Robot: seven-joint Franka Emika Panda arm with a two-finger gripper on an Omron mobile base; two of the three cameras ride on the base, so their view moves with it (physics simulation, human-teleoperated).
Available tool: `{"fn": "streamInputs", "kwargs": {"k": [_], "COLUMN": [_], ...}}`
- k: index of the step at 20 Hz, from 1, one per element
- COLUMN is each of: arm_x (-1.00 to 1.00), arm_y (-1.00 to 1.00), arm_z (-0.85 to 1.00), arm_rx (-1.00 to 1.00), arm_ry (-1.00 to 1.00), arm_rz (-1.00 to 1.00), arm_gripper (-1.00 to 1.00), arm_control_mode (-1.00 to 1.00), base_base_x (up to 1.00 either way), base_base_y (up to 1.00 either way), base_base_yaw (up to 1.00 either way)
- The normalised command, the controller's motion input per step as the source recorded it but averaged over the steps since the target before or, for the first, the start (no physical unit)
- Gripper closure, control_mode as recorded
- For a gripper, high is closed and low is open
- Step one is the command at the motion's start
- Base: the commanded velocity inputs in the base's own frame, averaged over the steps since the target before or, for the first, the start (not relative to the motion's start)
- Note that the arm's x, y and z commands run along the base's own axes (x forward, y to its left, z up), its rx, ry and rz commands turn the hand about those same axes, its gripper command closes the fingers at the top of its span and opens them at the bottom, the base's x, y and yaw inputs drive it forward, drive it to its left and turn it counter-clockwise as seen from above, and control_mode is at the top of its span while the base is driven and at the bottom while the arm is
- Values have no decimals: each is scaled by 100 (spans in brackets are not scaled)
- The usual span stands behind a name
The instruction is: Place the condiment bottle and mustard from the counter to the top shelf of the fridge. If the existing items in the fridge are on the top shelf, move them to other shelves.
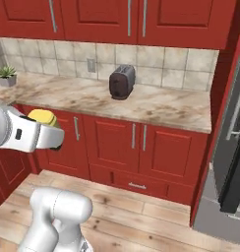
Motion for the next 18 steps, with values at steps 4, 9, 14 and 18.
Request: {"fn": "streamInputs", "kwargs": {"k": [4, 9, 14, 18], "arm_x": [0, 0, 0, 0], "arm_y": [0, 0, 0, 0], "arm_z": [0, 0, 0, 0], "arm_rx": [0, 0, 0, 0], "arm_ry": [0, 0, 0, 0], "arm_rz": [0, 0, 0, 0], "arm_gripper": [100, 100, 100, 100], "arm_control_mode": [100, 100, 100, 100], "base_base_x": [-79, -10, 17, 20], "base_base_y": [-100, -100, -100, -100], "base_base_yaw": [-20, -17, -15, -12]}}
